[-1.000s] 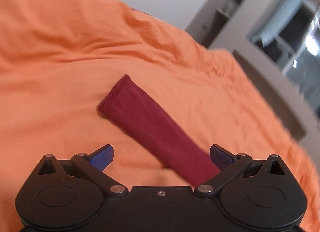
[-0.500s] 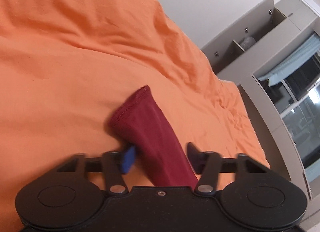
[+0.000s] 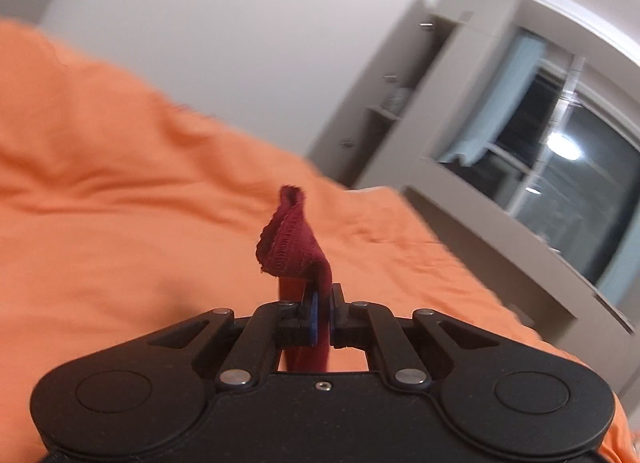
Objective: Fold small clothes
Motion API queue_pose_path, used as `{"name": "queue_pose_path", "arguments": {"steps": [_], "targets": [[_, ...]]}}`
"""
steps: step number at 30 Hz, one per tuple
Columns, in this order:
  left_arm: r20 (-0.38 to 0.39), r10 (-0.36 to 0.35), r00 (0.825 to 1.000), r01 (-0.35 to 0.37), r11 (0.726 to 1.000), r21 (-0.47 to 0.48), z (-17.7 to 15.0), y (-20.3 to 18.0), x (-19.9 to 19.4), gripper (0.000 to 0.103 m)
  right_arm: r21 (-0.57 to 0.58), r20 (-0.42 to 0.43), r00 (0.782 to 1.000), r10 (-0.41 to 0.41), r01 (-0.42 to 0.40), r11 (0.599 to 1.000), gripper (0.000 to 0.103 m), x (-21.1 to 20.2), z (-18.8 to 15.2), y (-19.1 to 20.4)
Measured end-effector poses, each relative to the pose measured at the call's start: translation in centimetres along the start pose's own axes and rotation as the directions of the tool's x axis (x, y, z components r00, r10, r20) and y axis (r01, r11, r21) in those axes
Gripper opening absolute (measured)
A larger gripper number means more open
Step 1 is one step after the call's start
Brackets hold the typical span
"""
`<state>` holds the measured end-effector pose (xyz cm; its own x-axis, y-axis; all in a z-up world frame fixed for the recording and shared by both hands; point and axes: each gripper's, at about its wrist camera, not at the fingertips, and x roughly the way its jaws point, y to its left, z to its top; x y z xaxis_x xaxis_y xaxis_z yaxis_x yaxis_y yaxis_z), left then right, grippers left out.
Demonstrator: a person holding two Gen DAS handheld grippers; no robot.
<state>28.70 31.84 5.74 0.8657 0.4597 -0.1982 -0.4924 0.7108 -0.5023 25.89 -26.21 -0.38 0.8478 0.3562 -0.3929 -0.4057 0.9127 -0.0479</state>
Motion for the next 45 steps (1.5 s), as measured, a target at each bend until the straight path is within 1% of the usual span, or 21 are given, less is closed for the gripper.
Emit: {"name": "queue_pose_path", "arguments": {"steps": [3, 7, 11, 14, 17, 19, 22, 25, 27, 29, 31, 33, 35, 36, 37, 38, 39, 41, 43, 44, 45], "targets": [[0.015, -0.091, 0.996, 0.089, 0.993, 0.082, -0.2, -4.5, -1.0, 0.004, 0.03, 0.005, 1.0, -0.003, 0.003, 1.0, 0.103, -0.2, 0.1, -0.5], [0.007, -0.228, 0.974, 0.224, 0.961, 0.163, -1.3, -10.7, -2.5, 0.004, 0.095, 0.01, 1.0, -0.027, 0.026, 0.995, 0.103, -0.5, 0.3, -1.5], [-0.062, -0.357, 0.932, 0.362, 0.906, 0.22, -4.2, -16.9, -3.6, 0.004, 0.185, 0.009, 0.998, -0.067, 0.064, 0.981, 0.103, -0.7, 0.3, -3.2], [-0.142, -0.424, 0.894, 0.447, 0.846, 0.289, -8.0, -21.3, -4.2, 0.004, 0.247, -0.002, 0.995, -0.098, 0.095, 0.964, 0.103, -0.6, 0.2, -4.4], [-0.248, -0.449, 0.859, 0.511, 0.783, 0.354, -12.9, -24.8, -5.0, 0.004, 0.285, -0.016, 0.991, -0.133, 0.132, 0.949, 0.103, -0.6, 0.0, -5.1], [-0.322, -0.447, 0.834, 0.546, 0.749, 0.376, -16.2, -26.4, -5.2, 0.004, 0.3, -0.029, 0.987, -0.159, 0.161, 0.94, 0.103, -0.5, -0.1, -5.5], [-0.423, -0.442, 0.791, 0.602, 0.687, 0.407, -20.8, -28.0, -5.5, 0.004, 0.315, -0.051, 0.979, -0.196, 0.202, 0.927, 0.103, -0.4, -0.2, -6.0], [-0.519, -0.424, 0.742, 0.655, 0.623, 0.427, -24.9, -28.8, -5.7, 0.004, 0.337, -0.064, 0.976, -0.208, 0.217, 0.916, 0.103, -0.3, -0.4, -6.5], [-0.568, -0.406, 0.716, 0.678, 0.596, 0.43, -26.8, -27.8, -5.5, 0.005, 0.347, -0.069, 0.975, -0.21, 0.221, 0.911, 0.103, -0.3, -0.5, -6.7], [-0.609, -0.38, 0.696, 0.693, 0.576, 0.434, -28.3, -27.9, -5.4, 0.006, 0.349, -0.074, 0.975, -0.21, 0.223, 0.91, 0.103, -0.1, -0.5, -6.8], [-0.636, -0.366, 0.679, 0.704, 0.571, 0.422, -29.2, -27.6, -5.5, 0.008, 0.345, -0.079, 0.975, -0.208, 0.222, 0.912, 0.103, 0.0, -0.5, -6.7], [-0.663, -0.364, 0.655, 0.717, 0.577, 0.391, -29.0, -27.2, -4.9, 0.016, 0.342, -0.083, 0.975, -0.205, 0.222, 0.913, 0.103, 0.0, -0.5, -6.5], [-0.691, -0.369, 0.622, 0.734, 0.582, 0.35, -28.1, -26.6, -5.0, 0.038, 0.342, -0.089, 0.975, -0.202, 0.22, 0.914, 0.103, 0.2, -0.5, -6.5], [-0.701, -0.374, 0.608, 0.741, 0.584, 0.331, -27.9, -26.4, -5.0, 0.044, 0.342, -0.092, 0.975, -0.201, 0.22, 0.913, 0.103, 0.2, -0.5, -6.5], [-0.712, -0.374, 0.594, 0.747, 0.586, 0.315, -27.9, -26.2, -4.8, 0.057, 0.342, -0.094, 0.975, -0.199, 0.219, 0.914, 0.103, 0.3, -0.5, -6.5], [-0.721, -0.372, 0.585, 0.749, 0.589, 0.304, -27.0, -25.7, -5.1, 0.067, 0.342, -0.097, 0.976, -0.197, 0.219, 0.914, 0.103, 0.3, -0.5, -6.5], [-0.728, -0.368, 0.578, 0.748, 0.595, 0.293, -26.9, -25.5, -4.9, 0.071, 0.34, -0.1, 0.976, -0.195, 0.218, 0.915, 0.103, 0.4, -0.5, -6.5], [-0.736, -0.365, 0.571, 0.742, 0.612, 0.272, -26.1, -24.9, -4.8, 0.079, 0.338, -0.105, 0.976, -0.191, 0.216, 0.916, 0.103, 0.5, -0.5, -6.4], [-0.737, -0.357, 0.575, 0.726, 0.637, 0.258, -25.1, -24.1, -4.3, 0.085, 0.333, -0.109, 0.977, -0.185, 0.211, 0.919, 0.103, 0.5, -0.6, -6.3], [-0.732, -0.351, 0.584, 0.714, 0.652, 0.257, -24.4, -23.6, -4.0, 0.089, 0.328, -0.112, 0.977, -0.183, 0.21, 0.921, 0.103, 0.6, -0.5, -6.2], [-0.723, -0.342, 0.601, 0.696, 0.669, 0.261, -23.7, -22.9, -3.6, 0.09, 0.323, -0.114, 0.977, -0.181, 0.209, 0.923, 0.103, 0.6, -0.6, -6.1]]}}
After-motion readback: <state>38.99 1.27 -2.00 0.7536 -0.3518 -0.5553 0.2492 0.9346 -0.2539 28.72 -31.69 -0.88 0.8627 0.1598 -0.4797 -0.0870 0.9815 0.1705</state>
